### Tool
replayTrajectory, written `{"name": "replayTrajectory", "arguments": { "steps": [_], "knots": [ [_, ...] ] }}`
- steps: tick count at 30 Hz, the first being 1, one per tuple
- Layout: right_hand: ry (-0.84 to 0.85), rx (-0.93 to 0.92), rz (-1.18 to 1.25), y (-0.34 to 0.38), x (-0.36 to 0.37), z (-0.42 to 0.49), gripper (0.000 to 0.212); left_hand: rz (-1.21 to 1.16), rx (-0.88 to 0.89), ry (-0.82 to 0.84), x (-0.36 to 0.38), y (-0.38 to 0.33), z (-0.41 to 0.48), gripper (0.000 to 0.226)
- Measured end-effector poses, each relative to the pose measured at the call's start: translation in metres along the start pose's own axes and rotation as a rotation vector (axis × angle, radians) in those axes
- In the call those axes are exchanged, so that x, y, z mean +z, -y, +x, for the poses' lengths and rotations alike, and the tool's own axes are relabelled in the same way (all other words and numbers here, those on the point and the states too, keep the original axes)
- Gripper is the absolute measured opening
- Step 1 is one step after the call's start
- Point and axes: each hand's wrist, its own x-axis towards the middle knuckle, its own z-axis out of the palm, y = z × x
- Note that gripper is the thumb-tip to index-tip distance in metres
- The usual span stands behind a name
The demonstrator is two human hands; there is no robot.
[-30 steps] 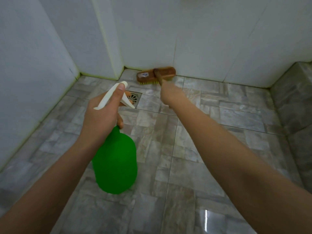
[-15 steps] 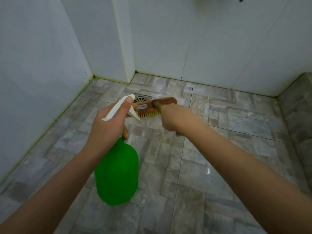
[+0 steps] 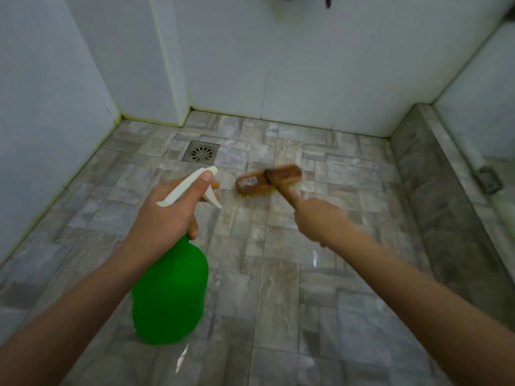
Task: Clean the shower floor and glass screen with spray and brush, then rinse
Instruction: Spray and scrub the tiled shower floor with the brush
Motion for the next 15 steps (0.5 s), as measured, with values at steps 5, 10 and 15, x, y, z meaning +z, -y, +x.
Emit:
{"name": "replayTrajectory", "arguments": {
  "steps": [5, 10, 15],
  "knots": [
    [0.131, -0.013, 0.154, -0.013, 0.007, -0.091, 0.092, 0.01, 0.054, 0.101, 0.002, 0.003, -0.031, 0.02],
    [0.131, 0.054, -0.069, -0.016, 0.064, -0.153, 0.069, -0.004, 0.035, 0.184, 0.005, 0.008, -0.059, 0.019],
    [0.188, 0.001, 0.033, -0.041, 0.055, -0.203, 0.077, 0.05, -0.013, 0.273, 0.012, 0.016, -0.083, 0.029]
  ]
}}
